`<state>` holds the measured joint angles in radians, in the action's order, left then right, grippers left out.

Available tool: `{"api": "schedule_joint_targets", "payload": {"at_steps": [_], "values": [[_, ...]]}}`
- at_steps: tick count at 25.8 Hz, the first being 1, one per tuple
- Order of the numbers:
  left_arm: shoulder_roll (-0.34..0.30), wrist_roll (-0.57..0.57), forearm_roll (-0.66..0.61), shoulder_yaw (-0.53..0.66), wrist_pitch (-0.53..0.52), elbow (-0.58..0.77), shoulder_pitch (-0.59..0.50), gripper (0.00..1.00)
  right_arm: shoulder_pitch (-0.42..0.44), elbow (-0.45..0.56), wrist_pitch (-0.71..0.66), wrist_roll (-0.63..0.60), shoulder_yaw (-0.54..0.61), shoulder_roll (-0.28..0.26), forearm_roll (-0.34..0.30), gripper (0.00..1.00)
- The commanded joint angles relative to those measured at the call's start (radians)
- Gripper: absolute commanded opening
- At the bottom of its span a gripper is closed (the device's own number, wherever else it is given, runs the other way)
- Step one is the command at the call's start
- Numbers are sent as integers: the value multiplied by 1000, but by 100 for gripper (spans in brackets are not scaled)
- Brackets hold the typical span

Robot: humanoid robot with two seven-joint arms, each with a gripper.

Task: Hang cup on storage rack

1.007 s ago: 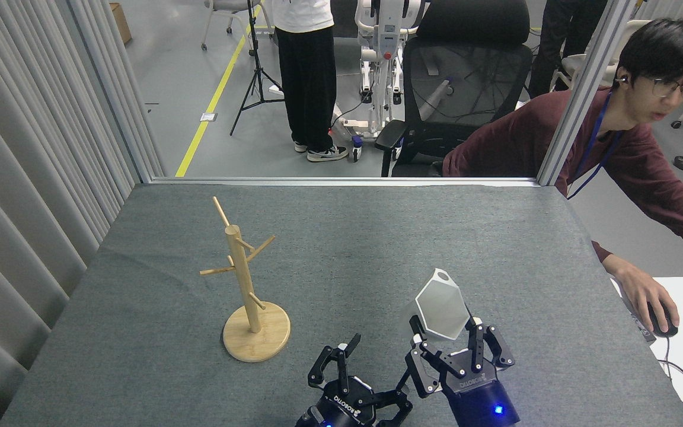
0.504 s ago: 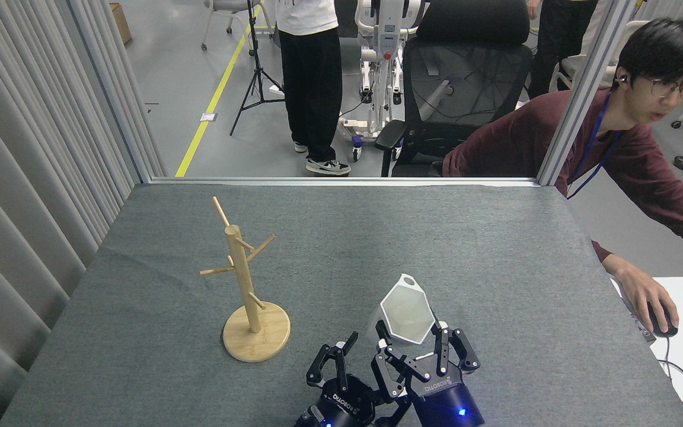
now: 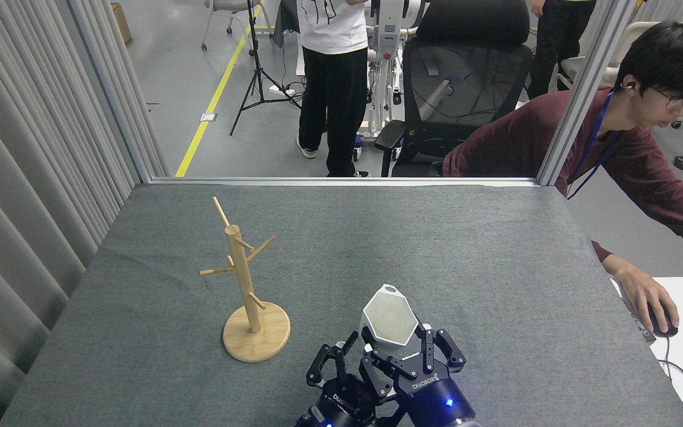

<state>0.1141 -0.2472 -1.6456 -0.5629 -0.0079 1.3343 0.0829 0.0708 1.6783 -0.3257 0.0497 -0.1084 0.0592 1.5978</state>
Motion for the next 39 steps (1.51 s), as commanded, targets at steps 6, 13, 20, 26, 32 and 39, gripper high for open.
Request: {"api": "schedule_joint_targets", "payload": {"at_steps": [6,13,20,26,32,39], "values": [[1,0,-5,1,0,-21,0,99,7,77,-50,9,18,-15,-6,53],[1,2,-7,3,14,-27,5,99,38,113,-62,39,12,-4,-6,53],[1,3,-5,6,16,-23,8,99,70,113,-79,39,6,-6,-7,53],[1,3,-2,6,14,-23,20,99,89,115,-81,39,-13,-9,-7,53],[1,3,-2,6,13,-21,20,99,89,115,-81,39,-43,-7,-7,53],[1,6,-5,0,-1,-12,20,55,89,115,-79,39,-57,-9,-7,53]]}}
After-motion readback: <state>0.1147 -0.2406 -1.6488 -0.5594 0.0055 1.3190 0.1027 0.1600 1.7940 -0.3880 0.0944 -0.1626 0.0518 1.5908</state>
